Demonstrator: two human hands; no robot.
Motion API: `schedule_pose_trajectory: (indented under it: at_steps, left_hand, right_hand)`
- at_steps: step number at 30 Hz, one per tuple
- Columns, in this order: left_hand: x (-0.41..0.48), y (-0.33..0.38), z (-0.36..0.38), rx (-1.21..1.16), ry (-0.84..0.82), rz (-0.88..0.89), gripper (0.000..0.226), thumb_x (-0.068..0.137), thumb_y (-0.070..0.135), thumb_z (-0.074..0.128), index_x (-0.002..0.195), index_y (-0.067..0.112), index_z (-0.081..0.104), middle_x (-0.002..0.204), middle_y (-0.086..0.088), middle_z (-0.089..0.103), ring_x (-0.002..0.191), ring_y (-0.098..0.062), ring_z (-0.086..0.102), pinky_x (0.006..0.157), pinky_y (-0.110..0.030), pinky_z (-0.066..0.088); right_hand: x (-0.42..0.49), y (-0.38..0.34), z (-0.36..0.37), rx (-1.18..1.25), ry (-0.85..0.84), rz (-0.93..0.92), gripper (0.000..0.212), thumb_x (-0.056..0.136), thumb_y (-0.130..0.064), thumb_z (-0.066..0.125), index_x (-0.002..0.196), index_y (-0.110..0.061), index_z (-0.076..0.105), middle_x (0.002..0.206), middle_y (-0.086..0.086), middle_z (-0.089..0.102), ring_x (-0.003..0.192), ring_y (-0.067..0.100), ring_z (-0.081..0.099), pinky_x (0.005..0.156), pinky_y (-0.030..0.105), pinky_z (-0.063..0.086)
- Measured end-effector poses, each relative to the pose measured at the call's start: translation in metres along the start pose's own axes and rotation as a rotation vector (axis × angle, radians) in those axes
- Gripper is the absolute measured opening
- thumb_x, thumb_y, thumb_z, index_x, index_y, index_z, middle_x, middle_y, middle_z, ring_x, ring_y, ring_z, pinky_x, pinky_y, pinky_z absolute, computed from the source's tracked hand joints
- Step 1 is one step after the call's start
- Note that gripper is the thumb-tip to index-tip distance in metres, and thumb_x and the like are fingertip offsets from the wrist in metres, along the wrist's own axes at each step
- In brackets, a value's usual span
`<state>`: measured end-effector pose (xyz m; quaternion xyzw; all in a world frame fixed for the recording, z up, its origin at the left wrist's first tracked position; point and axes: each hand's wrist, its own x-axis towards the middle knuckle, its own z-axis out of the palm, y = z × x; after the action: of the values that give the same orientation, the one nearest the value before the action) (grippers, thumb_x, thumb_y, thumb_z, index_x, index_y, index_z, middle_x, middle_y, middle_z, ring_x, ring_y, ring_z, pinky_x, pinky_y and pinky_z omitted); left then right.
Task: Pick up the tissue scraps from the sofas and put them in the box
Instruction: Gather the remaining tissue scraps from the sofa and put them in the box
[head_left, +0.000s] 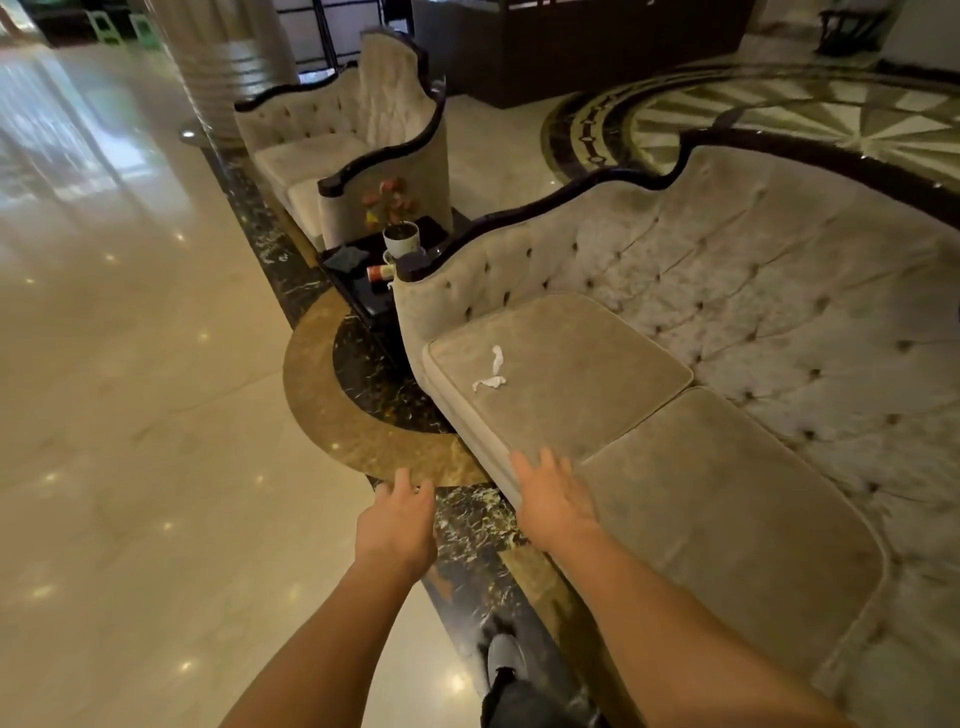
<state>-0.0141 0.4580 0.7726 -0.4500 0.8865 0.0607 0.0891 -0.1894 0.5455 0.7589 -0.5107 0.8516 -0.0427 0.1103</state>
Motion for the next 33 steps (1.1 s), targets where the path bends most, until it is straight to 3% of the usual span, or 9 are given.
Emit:
schedule_pose_trajectory:
  at_steps: [8,15,18,23,27,33]
  left_hand:
    - [0.16,-0.018,-0.047,-0.041,-0.048,-0.035,0.045,0.078,0.021,0.061,0.121,0.02,0.047,0.117,-0.007,0.043,0.101,-0.029,0.048,0.075,-0.041,0.054]
    - [0.295,-0.038,-0.029,0.016,-0.167,0.028,0.05,0.078,0.024,0.064,0.125,0.021,0.048,0.117,-0.009,0.046,0.101,-0.031,0.049,0.079,-0.04,0.052]
    - [0.372,-0.049,-0.016,-0.01,-0.231,0.054,0.053,0.076,0.025,0.063,0.126,0.02,0.047,0.12,-0.009,0.045,0.104,-0.031,0.048,0.079,-0.04,0.048]
    - [0.488,-0.054,0.023,-0.073,-0.354,0.098,0.047,0.084,0.026,0.058,0.129,0.022,0.044,0.128,-0.008,0.046,0.113,-0.029,0.048,0.086,-0.041,0.045]
    - [0.562,-0.033,0.055,-0.252,-0.452,0.072,0.043,0.086,0.031,0.058,0.127,0.025,0.047,0.123,-0.008,0.052,0.114,-0.031,0.051,0.086,-0.042,0.047]
    - [0.635,-0.005,0.149,-0.31,-0.581,0.075,0.054,0.085,0.021,0.057,0.133,0.027,0.034,0.124,-0.009,0.042,0.114,-0.035,0.046,0.082,-0.046,0.047]
  right_hand:
    - [0.164,0.003,-0.022,0.073,-0.064,0.034,0.047,0.084,-0.018,0.061,0.124,-0.028,0.038,0.118,0.01,0.044,0.107,0.029,0.044,0.079,0.038,0.046]
    - [0.282,-0.003,0.002,0.1,-0.136,0.09,0.053,0.085,-0.017,0.06,0.129,-0.028,0.034,0.119,0.01,0.043,0.109,0.029,0.044,0.082,0.038,0.047]
    - [0.338,0.0,0.016,0.073,-0.091,0.084,0.05,0.085,-0.013,0.053,0.133,-0.024,0.04,0.115,0.012,0.048,0.103,0.032,0.05,0.078,0.038,0.051]
    - [0.431,0.009,0.033,0.06,-0.191,0.191,0.048,0.092,-0.017,0.046,0.137,-0.026,0.034,0.124,0.011,0.042,0.106,0.031,0.046,0.08,0.04,0.048]
    - [0.509,0.013,0.06,-0.014,-0.305,0.137,0.051,0.093,-0.016,0.048,0.141,-0.025,0.036,0.13,0.008,0.039,0.111,0.029,0.044,0.091,0.037,0.044]
    - [0.613,0.056,0.138,0.002,-0.433,0.094,0.057,0.09,-0.015,0.056,0.142,-0.029,0.037,0.129,0.013,0.038,0.112,0.03,0.041,0.085,0.042,0.049]
